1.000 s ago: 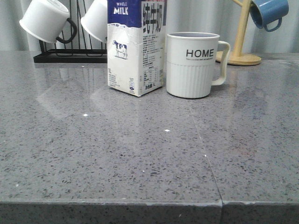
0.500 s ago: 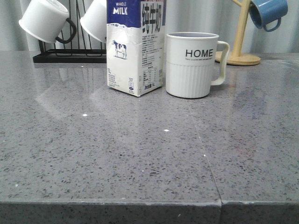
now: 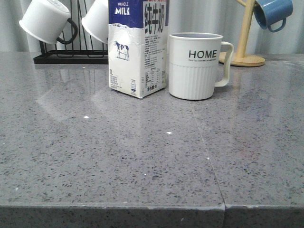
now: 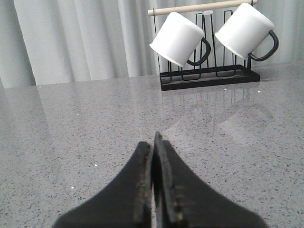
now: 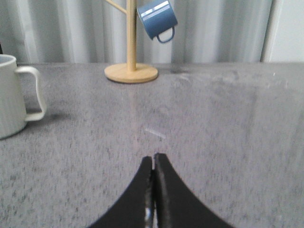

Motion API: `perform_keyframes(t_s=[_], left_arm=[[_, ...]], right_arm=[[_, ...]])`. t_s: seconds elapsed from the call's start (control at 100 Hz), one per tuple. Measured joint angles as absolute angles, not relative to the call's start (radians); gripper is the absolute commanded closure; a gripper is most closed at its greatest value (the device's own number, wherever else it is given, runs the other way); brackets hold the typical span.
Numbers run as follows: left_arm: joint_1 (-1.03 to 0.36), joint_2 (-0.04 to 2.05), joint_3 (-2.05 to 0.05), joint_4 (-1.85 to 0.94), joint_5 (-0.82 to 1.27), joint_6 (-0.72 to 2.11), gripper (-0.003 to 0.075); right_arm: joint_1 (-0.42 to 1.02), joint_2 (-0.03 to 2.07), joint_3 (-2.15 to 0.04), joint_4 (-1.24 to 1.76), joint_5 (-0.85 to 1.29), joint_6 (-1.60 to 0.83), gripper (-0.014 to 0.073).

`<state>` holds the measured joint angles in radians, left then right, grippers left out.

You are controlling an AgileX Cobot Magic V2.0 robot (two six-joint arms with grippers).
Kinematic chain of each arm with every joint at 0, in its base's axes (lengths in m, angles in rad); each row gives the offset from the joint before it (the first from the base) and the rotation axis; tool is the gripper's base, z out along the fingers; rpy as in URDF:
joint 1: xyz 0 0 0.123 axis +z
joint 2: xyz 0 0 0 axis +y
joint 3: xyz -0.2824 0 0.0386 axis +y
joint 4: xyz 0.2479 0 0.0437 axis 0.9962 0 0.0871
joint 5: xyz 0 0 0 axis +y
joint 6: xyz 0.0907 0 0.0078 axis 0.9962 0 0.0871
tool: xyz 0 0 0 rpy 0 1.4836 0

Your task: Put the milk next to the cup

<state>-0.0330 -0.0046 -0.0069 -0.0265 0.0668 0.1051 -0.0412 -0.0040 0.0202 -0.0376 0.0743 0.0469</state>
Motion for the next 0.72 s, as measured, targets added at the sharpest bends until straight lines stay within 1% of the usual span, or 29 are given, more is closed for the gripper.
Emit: perform_keyframes(t_s=[0.24, 0.72], left_arm=[[-0.033, -0.005, -0.007, -0.027, 0.066, 0.105, 0.0741], [-0.033, -0.005, -0.007, -0.027, 0.066, 0.105, 0.0741]], right_arm=[[-0.041, -0.008, 0.026, -0.044, 0.121, 0.077, 0.0659], [-0.041, -0.008, 0.026, -0.046, 0.12, 0.081, 0.0659]])
